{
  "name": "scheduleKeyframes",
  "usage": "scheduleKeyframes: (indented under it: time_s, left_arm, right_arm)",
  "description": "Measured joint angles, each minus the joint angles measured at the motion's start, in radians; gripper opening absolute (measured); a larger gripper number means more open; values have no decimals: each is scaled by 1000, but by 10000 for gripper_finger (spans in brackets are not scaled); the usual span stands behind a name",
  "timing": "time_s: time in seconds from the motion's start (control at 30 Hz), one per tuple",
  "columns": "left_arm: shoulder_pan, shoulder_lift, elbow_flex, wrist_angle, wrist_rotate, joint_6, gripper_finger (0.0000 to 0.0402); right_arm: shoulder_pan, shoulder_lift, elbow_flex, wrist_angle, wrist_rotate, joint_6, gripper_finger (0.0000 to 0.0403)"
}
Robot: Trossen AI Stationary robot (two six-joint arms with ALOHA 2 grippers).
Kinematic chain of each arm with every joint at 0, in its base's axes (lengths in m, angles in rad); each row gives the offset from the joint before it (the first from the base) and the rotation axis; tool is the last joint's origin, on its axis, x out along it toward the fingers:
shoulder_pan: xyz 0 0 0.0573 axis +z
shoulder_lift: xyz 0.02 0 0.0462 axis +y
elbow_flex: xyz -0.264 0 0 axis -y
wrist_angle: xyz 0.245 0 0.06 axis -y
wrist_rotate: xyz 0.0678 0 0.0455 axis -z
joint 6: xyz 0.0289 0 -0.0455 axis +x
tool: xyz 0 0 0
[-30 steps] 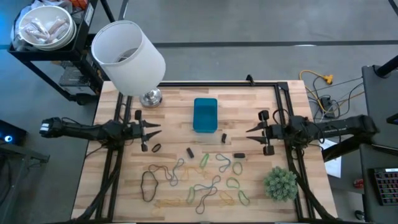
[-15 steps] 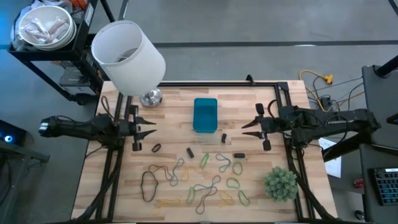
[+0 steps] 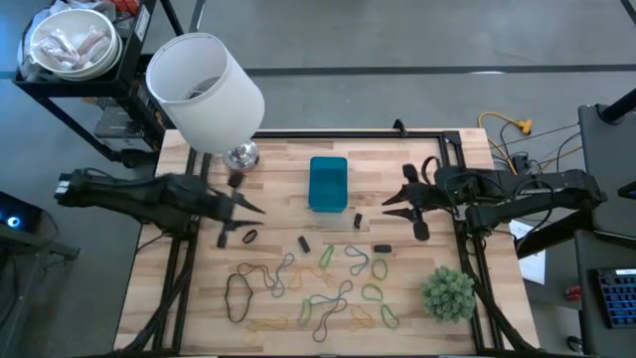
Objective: Pick and place rubber bands into bin
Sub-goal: Put the black rubber band into the blue bin
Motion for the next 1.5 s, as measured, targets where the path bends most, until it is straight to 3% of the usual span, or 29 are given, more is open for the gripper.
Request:
scheduleKeyframes:
  time_s: [0.23, 0.57, 0.67, 0.83, 1.0, 1.1, 1.5]
  left_arm:
    - [-131, 216, 63, -14, -49, -29, 98]
    - [-447, 392, 75, -81, -654, -180, 98]
    - [-526, 426, 78, -141, -766, -264, 98]
    - [-581, 460, 79, -287, -767, -548, 98]
    - [-577, 467, 106, -546, -655, -962, 98]
    - [-576, 468, 106, -640, -626, -1125, 98]
    - [-513, 581, 89, -601, -620, -1171, 98]
  right_arm:
    - [11, 12, 0, -20, -2, 40, 95]
    - [131, 52, 0, 120, 3, -46, 86]
    - [183, 68, -1, 163, 56, -88, 82]
    - [263, 95, -1, 217, 145, -148, 78]
    - [315, 139, -1, 298, 158, -225, 77]
    - [333, 169, -1, 330, 158, -275, 77]
    - [338, 254, -1, 333, 158, -317, 70]
